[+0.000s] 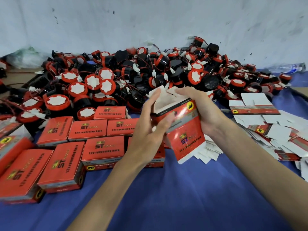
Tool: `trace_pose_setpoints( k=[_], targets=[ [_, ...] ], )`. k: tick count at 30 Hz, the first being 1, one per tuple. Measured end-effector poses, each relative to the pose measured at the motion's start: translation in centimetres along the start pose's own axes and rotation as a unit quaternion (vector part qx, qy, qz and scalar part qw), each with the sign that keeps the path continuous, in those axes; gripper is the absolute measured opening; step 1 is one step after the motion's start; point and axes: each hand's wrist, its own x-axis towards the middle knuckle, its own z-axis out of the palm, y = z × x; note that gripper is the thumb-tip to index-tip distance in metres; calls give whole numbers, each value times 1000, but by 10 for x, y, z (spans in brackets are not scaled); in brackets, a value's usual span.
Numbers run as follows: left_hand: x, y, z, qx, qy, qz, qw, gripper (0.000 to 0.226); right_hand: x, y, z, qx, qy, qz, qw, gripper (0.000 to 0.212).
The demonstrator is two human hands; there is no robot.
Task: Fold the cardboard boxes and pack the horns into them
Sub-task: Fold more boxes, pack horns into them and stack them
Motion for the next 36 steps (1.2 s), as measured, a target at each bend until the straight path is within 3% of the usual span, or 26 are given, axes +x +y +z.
trace_pose_setpoints(
  k=[3, 6, 8, 13, 16, 19, 25, 30, 36],
  targets=[
    [1, 0, 4, 56, 6, 14, 998, 66, 1, 0, -4, 21, -31, 50, 998, 26],
    [2, 1, 4, 100, 46, 62, 992, 41, 3, 0, -7, 10, -100, 5, 995, 26],
    [0, 1, 4, 73, 82, 61, 992, 34, 5, 1, -9, -18, -139, -25, 990, 38],
    [-1, 3, 2, -14, 128, 29, 991, 8, 1, -1, -13, -93, -202, -45, 974, 39],
    [2, 2, 0, -43, 159, 24, 986, 10, -1, 2, -6, -164, -144, -61, 974, 35],
    [4, 1, -1, -46, 176, 22, 983, 14, 1, 9, 7, -182, -71, -83, 977, 45],
    [4, 0, -1, -12, 188, 27, 982, 14, -3, 10, 14, -168, -35, -151, 974, 22],
    [1, 2, -3, -55, 174, 41, 982, 10, -2, 15, 17, -177, -30, -212, 961, 1],
    [2, 3, -3, -44, 169, 53, 983, 11, -1, 18, 18, -189, -22, -215, 958, 28]
  ],
)
